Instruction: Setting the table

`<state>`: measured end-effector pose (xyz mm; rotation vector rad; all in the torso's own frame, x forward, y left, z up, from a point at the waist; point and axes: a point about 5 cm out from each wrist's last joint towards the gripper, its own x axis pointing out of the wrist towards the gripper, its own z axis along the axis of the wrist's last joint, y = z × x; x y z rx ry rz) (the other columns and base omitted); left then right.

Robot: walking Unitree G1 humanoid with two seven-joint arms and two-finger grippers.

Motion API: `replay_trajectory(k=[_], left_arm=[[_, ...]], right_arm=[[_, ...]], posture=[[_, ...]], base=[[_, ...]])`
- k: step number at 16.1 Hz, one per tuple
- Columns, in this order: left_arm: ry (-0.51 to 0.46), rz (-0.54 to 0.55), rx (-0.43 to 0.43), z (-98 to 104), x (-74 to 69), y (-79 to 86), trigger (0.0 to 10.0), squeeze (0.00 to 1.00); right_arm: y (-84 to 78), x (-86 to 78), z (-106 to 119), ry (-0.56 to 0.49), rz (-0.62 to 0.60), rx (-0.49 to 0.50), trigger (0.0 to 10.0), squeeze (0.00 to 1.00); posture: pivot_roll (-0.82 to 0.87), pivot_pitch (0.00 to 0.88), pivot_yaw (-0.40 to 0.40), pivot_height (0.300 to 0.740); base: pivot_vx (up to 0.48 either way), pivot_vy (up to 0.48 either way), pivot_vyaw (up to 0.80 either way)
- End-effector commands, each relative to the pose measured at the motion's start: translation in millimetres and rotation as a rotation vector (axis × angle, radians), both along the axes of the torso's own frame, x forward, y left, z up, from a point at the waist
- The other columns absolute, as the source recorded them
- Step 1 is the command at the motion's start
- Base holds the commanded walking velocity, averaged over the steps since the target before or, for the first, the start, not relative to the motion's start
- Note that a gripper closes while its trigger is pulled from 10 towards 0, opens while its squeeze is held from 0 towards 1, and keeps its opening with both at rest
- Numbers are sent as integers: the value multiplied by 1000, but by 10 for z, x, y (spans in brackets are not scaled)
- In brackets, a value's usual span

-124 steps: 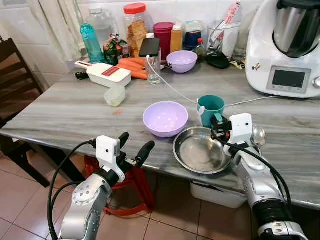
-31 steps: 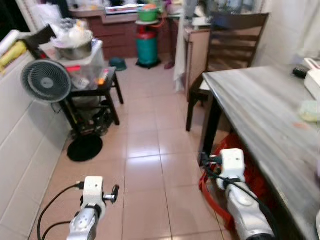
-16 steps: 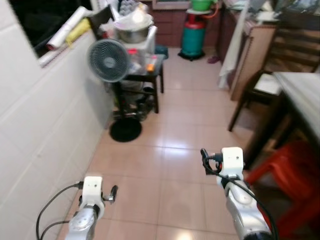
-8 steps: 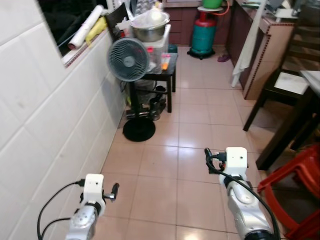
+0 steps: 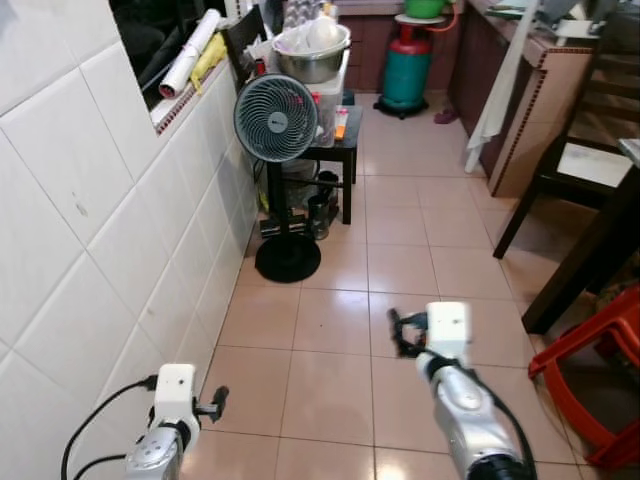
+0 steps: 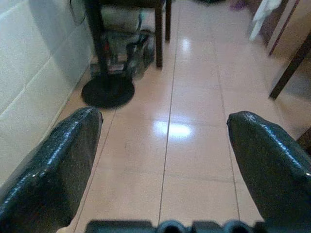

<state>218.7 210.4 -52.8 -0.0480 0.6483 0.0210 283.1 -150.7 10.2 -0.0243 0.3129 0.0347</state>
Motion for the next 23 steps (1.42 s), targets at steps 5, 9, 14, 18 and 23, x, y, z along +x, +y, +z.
replay_trajectory(k=[5,9,14,18,23], left_arm=[[108,-13,-72,-116,-87,-150,10000,0],[184,-67,-81,-194,-163,-289,10000,0],[234,-82,-73,-249,-257,-282,10000,0],[268,-72,-56,-288,-351,-200,10000,0],[281,-73,-35,-283,-378,-78,10000,0]], right_arm=[[-21,-199,-383,244,19,-27,10000,0],[24,-493,-649,406,115,-112,10000,0],[-13,-576,-719,469,116,-124,10000,0],[-17,-585,-727,476,101,-110,10000,0],[-13,-613,-746,490,102,-108,10000,0]], posture=[[-7,0,9,740],[6,0,6,740],[-5,0,16,740],[-6,0,21,740],[-9,0,29,740]], base=[[0,0,0],[0,0,-114],[150,0,-445],[267,0,0],[273,0,0]])
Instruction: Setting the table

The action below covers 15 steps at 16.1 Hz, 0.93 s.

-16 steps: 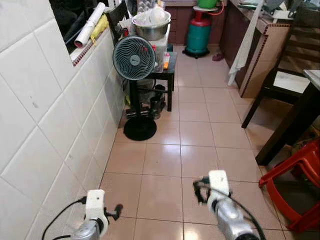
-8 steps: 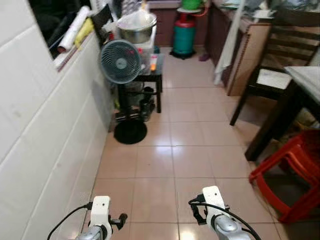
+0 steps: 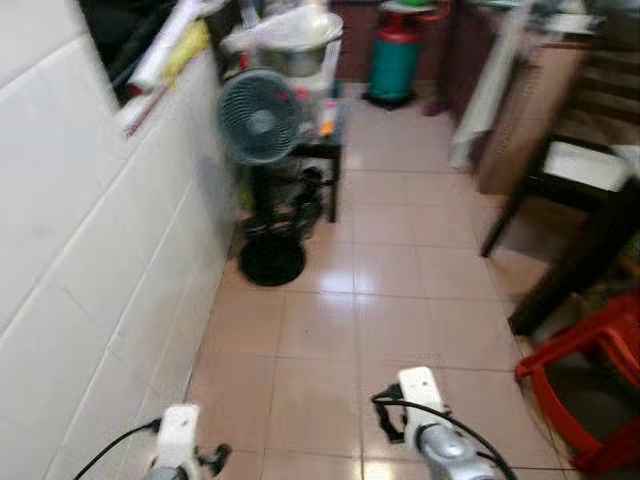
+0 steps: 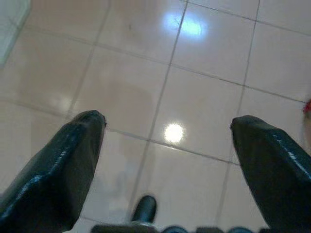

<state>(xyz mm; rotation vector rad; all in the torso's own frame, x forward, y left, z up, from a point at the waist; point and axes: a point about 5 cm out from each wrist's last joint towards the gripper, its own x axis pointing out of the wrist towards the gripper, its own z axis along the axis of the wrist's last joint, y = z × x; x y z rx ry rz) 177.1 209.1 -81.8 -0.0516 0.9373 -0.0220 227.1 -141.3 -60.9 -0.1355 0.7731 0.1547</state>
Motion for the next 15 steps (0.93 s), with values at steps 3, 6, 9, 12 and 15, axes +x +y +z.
replay_trajectory(k=[3,6,9,12,15], left_arm=[[-8,-33,-16,17,66,-83,10000,0],[-9,-48,-21,15,101,-184,10000,0],[-9,-64,-25,12,123,-284,10000,0],[-12,-77,-25,16,142,-331,10000,0],[-10,-81,-21,14,138,-329,10000,0]], right_arm=[[-142,-92,-61,46,-32,-26,10000,0],[-175,-136,-89,68,-40,-35,10000,0],[-178,-192,-122,86,-43,-39,10000,0],[-182,-264,-162,110,-51,-42,10000,0],[-194,-273,-169,119,-58,-43,10000,0]], posture=[[-10,0,31,740],[-14,0,34,740],[-15,0,37,740],[-14,0,41,740],[-13,0,41,740]], base=[[277,0,0],[284,0,0],[287,0,0],[307,0,0],[322,0,0]])
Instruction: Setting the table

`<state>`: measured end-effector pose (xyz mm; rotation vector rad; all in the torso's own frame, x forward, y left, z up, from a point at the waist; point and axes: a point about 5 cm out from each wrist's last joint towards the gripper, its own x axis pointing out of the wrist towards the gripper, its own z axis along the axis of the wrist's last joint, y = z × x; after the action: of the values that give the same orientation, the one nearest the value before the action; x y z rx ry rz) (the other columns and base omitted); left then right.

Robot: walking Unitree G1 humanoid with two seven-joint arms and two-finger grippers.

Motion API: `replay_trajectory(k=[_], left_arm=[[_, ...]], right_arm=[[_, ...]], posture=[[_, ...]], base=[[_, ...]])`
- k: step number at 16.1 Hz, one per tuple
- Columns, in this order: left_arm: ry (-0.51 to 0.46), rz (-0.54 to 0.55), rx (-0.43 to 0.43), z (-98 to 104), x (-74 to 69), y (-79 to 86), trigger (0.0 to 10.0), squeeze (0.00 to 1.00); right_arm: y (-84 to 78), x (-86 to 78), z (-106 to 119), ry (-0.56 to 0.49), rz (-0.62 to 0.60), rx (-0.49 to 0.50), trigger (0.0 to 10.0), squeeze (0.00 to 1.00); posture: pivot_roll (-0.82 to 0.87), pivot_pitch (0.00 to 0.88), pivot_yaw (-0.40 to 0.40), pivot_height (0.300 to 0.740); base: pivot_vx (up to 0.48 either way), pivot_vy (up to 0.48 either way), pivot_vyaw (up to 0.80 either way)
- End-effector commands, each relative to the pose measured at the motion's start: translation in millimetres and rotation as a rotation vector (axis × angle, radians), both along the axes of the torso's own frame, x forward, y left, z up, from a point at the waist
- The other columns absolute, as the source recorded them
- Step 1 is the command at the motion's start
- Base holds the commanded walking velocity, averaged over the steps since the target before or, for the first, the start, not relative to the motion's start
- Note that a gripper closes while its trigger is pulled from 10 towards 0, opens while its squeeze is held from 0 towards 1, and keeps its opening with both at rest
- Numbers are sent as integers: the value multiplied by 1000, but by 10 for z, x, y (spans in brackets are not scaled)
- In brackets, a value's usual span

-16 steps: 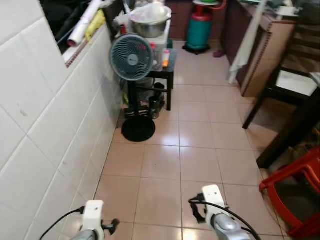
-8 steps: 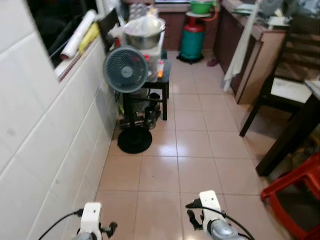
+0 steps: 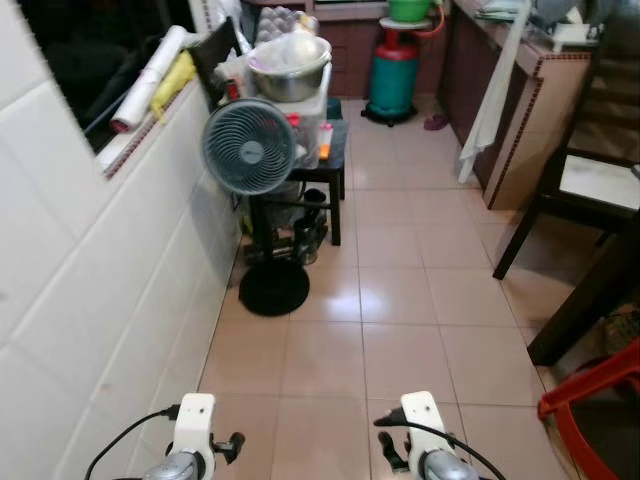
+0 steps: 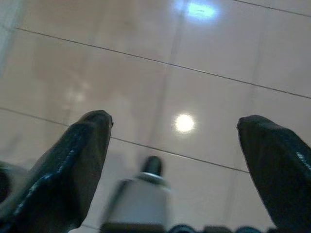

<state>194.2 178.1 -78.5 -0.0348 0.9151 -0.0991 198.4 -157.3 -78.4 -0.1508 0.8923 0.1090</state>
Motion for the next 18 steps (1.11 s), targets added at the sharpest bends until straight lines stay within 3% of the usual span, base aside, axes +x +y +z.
replay_trajectory(k=[1,6,8,10,14,18], left_arm=[[14,-7,1,-20,-38,0,10000,0],[15,55,39,-13,-100,259,10000,0],[10,67,51,-2,-91,296,10000,0],[5,79,56,10,-54,284,10000,0],[-18,85,25,39,65,99,10000,0],[-25,87,22,56,103,77,10000,0]], right_arm=[[-43,14,6,7,-22,-4,10000,0],[-136,-20,-11,32,-160,67,10000,0],[-139,9,4,29,-162,67,10000,0],[-119,67,32,14,-184,81,10000,0],[-75,130,63,1,-190,92,10000,0],[-49,208,106,-20,-193,91,10000,0]], posture=[[-12,0,40,740],[-8,0,35,740],[-3,0,30,740],[0,0,32,740],[5,0,33,740],[8,0,30,740]], base=[[322,0,0],[0,0,0],[0,0,0],[0,0,0],[0,0,0],[0,0,0]])
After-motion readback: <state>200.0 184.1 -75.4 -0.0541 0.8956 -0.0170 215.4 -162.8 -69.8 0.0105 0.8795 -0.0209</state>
